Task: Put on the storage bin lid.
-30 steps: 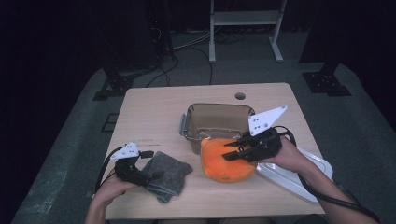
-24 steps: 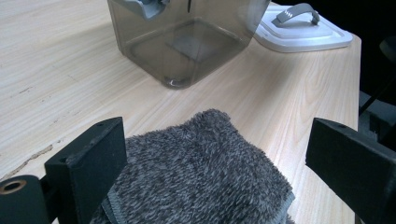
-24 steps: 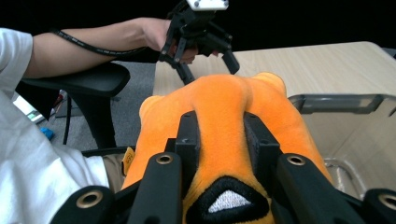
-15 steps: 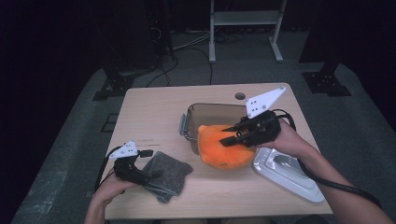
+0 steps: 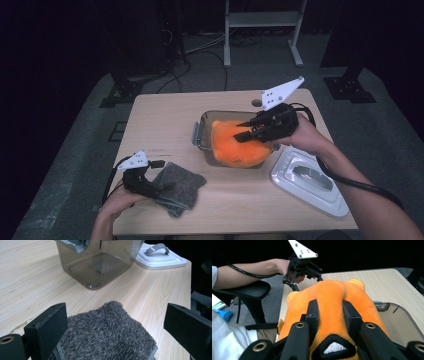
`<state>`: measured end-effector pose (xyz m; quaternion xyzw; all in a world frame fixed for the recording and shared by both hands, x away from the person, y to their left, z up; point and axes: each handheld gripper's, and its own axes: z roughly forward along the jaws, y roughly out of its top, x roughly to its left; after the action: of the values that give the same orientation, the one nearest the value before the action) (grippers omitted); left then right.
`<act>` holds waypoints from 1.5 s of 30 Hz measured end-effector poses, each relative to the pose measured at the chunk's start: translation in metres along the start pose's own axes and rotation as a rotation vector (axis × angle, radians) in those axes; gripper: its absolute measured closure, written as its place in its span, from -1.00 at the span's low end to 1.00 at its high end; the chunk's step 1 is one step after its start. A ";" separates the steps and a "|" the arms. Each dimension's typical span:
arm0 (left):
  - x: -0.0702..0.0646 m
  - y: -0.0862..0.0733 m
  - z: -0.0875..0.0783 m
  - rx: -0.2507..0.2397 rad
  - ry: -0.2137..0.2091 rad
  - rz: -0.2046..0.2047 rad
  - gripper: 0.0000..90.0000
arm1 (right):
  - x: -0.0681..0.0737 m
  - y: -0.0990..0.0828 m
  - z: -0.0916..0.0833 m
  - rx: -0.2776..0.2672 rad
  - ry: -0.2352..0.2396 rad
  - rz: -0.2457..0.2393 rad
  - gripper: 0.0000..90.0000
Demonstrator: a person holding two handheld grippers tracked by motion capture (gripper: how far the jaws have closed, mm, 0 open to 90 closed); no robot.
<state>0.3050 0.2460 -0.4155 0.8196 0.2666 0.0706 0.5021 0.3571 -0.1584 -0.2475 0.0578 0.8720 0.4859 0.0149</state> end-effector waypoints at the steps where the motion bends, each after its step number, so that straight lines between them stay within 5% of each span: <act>1: 0.000 0.000 0.000 -0.001 -0.001 -0.002 -0.90 | -0.002 0.001 0.000 0.002 -0.001 0.003 0.56; 45: 0.002 0.001 -0.001 -0.014 -0.010 0.002 -0.90 | -0.063 0.008 0.019 0.036 -0.052 0.061 0.55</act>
<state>0.3069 0.2474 -0.4148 0.8168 0.2627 0.0688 0.5090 0.4215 -0.1453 -0.2528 0.0972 0.8776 0.4689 0.0220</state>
